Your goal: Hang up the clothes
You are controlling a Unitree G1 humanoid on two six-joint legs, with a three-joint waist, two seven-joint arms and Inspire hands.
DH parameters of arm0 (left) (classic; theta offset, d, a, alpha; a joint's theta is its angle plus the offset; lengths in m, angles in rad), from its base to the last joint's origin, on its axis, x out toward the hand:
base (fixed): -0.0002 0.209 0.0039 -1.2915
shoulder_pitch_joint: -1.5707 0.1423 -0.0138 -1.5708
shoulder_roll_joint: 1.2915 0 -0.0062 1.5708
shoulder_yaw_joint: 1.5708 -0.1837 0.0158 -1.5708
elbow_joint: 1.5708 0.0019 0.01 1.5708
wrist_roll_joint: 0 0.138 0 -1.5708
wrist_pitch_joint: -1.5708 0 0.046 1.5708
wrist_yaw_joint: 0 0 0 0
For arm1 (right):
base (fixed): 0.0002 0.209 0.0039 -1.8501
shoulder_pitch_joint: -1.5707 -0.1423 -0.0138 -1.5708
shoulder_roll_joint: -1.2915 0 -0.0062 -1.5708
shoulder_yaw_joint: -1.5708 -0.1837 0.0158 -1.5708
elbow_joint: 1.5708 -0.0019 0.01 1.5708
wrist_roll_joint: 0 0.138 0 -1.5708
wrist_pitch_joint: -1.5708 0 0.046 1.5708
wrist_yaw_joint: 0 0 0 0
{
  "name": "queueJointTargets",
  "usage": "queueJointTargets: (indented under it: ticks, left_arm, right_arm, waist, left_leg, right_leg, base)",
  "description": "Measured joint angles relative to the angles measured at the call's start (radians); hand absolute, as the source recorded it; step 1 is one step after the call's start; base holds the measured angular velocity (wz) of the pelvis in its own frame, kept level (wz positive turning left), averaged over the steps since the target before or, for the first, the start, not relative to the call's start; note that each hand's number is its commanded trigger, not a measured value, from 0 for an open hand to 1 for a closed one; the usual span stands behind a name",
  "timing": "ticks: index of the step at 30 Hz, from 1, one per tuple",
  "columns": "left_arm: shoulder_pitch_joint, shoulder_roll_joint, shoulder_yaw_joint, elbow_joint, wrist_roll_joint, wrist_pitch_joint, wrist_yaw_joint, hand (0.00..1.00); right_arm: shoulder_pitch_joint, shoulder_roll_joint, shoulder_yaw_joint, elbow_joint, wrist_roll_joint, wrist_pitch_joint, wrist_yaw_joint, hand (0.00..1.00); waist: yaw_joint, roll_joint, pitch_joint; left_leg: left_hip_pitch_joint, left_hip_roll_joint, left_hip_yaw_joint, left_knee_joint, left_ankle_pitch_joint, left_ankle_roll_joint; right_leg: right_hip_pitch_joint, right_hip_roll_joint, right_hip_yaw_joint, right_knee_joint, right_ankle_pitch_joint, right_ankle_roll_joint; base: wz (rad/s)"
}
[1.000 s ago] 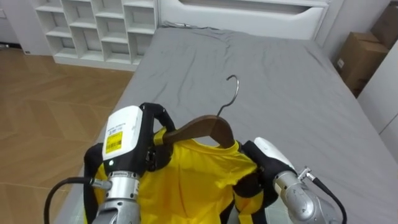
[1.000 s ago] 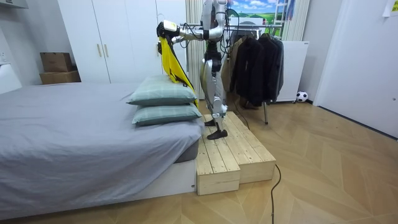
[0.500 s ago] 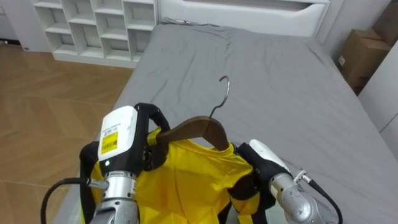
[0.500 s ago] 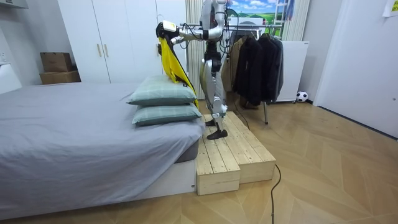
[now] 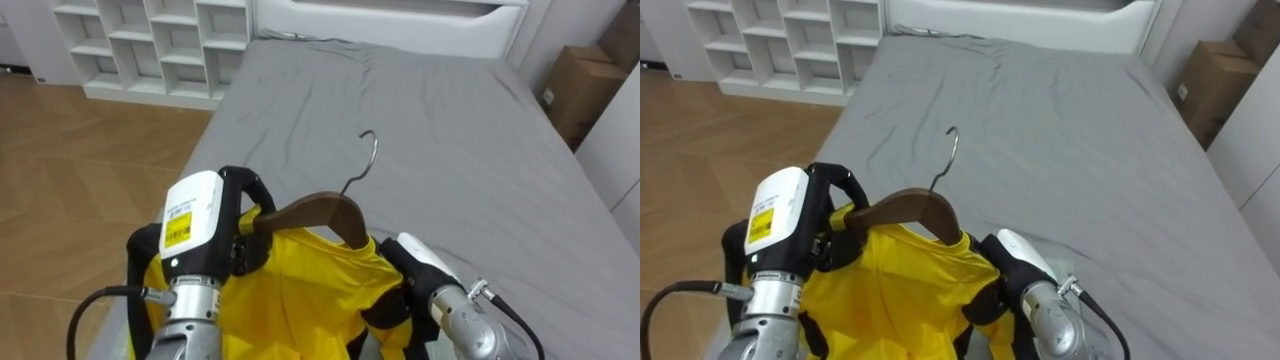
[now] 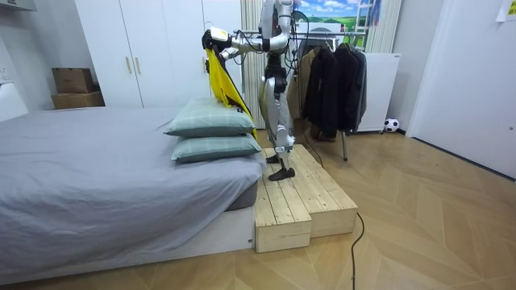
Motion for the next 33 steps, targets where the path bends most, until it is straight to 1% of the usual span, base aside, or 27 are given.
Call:
queueJointTargets:
  ticks: [1, 2, 7, 10, 15, 17, 21, 24, 25, 26, 28, 30, 32, 33]
  left_arm:
    - [0.0, 0.0, -0.006, 0.0, 0.001, 0.0, 0.0, 0.09]
    - [0.0, 0.0, -0.009, 0.0, 0.0, 0.0, 0.0, 0.0]
    - [0.0, -0.009, -0.027, 0.0, -0.002, -0.003, -0.002, 0.0]
    - [0.0, -0.012, -0.034, 0.0, -0.042, -0.003, -0.018, 0.0]
    - [-0.001, -0.014, -0.029, 0.0, -0.068, -0.002, -0.043, 0.0]
    - [-0.003, -0.019, -0.03, 0.0, -0.068, -0.002, -0.046, 0.0]
    - [-0.003, -0.018, -0.032, 0.0, -0.068, -0.003, -0.05, 0.0]
    - [-0.003, -0.012, -0.031, 0.0, -0.068, -0.004, -0.049, 0.0]
    - [-0.003, -0.01, -0.031, 0.0, -0.068, -0.006, -0.049, 0.0]
    - [-0.003, -0.01, -0.03, 0.0, -0.068, -0.01, -0.048, 0.0]
    - [-0.003, -0.01, -0.024, 0.0, -0.068, -0.022, -0.047, 0.0]
    - [-0.003, -0.01, -0.015, 0.0, -0.071, -0.027, -0.041, 0.0]
    - [-0.003, -0.007, 0.007, 0.0, -0.078, -0.047, -0.036, 0.0]
    - [-0.003, -0.007, 0.012, 0.0, -0.079, -0.049, -0.036, 0.0]
  right_arm:
    - [0.0, -0.001, 0.001, 0.006, -0.003, 0.0, 0.0, 1.0]
    - [0.0, -0.001, 0.001, 0.01, -0.005, 0.0, 0.0, 1.0]
    - [0.002, 0.0, 0.001, 0.036, -0.016, 0.001, 0.0, 1.0]
    - [0.002, -0.001, 0.002, 0.033, -0.034, 0.001, 0.0, 1.0]
    - [0.002, -0.003, 0.002, 0.028, -0.034, 0.001, -0.001, 1.0]
    - [0.002, -0.003, 0.002, 0.028, -0.034, 0.001, -0.001, 1.0]
    - [0.002, -0.004, 0.0, 0.028, -0.032, 0.001, 0.0, 1.0]
    - [0.002, -0.009, -0.003, 0.028, -0.028, 0.003, -0.001, 1.0]
    - [0.002, -0.01, -0.003, 0.028, -0.028, 0.002, -0.001, 1.0]
    - [0.002, -0.012, -0.003, 0.028, -0.028, 0.001, -0.001, 1.0]
    - [0.002, -0.015, -0.011, 0.028, -0.029, -0.001, -0.001, 1.0]
    - [0.002, -0.016, -0.027, 0.026, -0.029, -0.001, -0.001, 1.0]
    - [0.002, -0.021, -0.048, 0.011, -0.023, -0.002, -0.006, 1.0]
    - [0.002, -0.022, -0.051, 0.005, -0.019, -0.002, -0.008, 1.0]
  waist:
    - [0.0, 0.0, 0.0001]
    - [0.0, 0.0, 0.0001]
    - [-0.003, 0.0, -0.0001]
    - [-0.005, 0.001, -0.0003]
    - [-0.022, 0.002, -0.0021]
    - [-0.026, 0.006, -0.0043]
    - [-0.027, 0.015, -0.0098]
    - [-0.028, 0.025, -0.0167]
    - [-0.029, 0.028, -0.0193]
    - [-0.03, 0.03, -0.0202]
    - [-0.03, 0.03, -0.0202]
    - [-0.031, 0.03, -0.0201]
    - [-0.033, 0.031, -0.0195]
    - [-0.033, 0.032, -0.0191]
  left_leg:
    - [0.0, 0.0, 0.0, 0.0, 0.0, 0.0]
    - [0.0, 0.0, 0.0, 0.0, 0.0, 0.0]
    - [0.006, -0.001, 0.002, -0.001, 0.0, 0.0]
    - [0.012, 0.0, 0.006, -0.002, 0.0, 0.0]
    - [0.007, -0.001, 0.005, -0.001, 0.0, 0.0]
    - [0.007, -0.001, 0.006, 0.0, 0.0, 0.0]
    - [0.001, 0.0, 0.006, 0.002, 0.0, 0.0]
    - [0.0, 0.0, 0.007, 0.002, 0.0, 0.0]
    - [0.001, 0.0, 0.007, 0.002, 0.0, 0.0]
    - [0.001, 0.0, 0.007, 0.002, 0.0, 0.0]
    - [0.0, 0.0, 0.006, 0.002, 0.0, 0.0]
    - [0.001, 0.0, 0.006, 0.002, 0.0, 0.0]
    - [0.003, 0.0, 0.007, 0.002, 0.0, 0.0]
    - [0.003, 0.0, 0.007, 0.002, 0.0, 0.0]
  right_leg:
    - [0.0, 0.0, 0.0, 0.0, 0.0, 0.0]
    - [0.0, 0.0, 0.0, 0.0, 0.0, 0.0]
    - [0.005, 0.0, 0.009, 0.0, 0.0, 0.0]
    - [0.007, 0.0, 0.019, 0.0, 0.0, 0.0]
    - [0.002, 0.0, 0.013, 0.001, 0.0, 0.0]
    - [0.001, 0.0, 0.015, 0.001, 0.0, 0.0]
    - [-0.004, 0.0, 0.015, 0.001, 0.0, 0.0]
    - [-0.006, 0.0, 0.014, 0.001, 0.0, 0.0]
    - [-0.005, 0.0, 0.014, 0.002, 0.0, 0.0]
    - [-0.004, 0.0, 0.013, 0.002, 0.0, 0.0]
    - [-0.003, 0.0, 0.013, 0.001, 0.0, 0.0]
    - [-0.001, 0.0, 0.013, 0.001, 0.0, 0.0]
    - [-0.001, 0.0, 0.017, 0.001, 0.0, 0.0]
    - [-0.001, 0.0, 0.018, 0.001, 0.0, 0.0]
  base:
    - [0.0]
    - [0.0]
    - [0.0]
    - [-0.03]
    - [0.0]
    - [0.0]
    - [0.0]
    - [0.0]
    - [0.0]
    - [0.0]
    - [0.0]
    - [0.0]
    - [0.0]
    - [0.0]
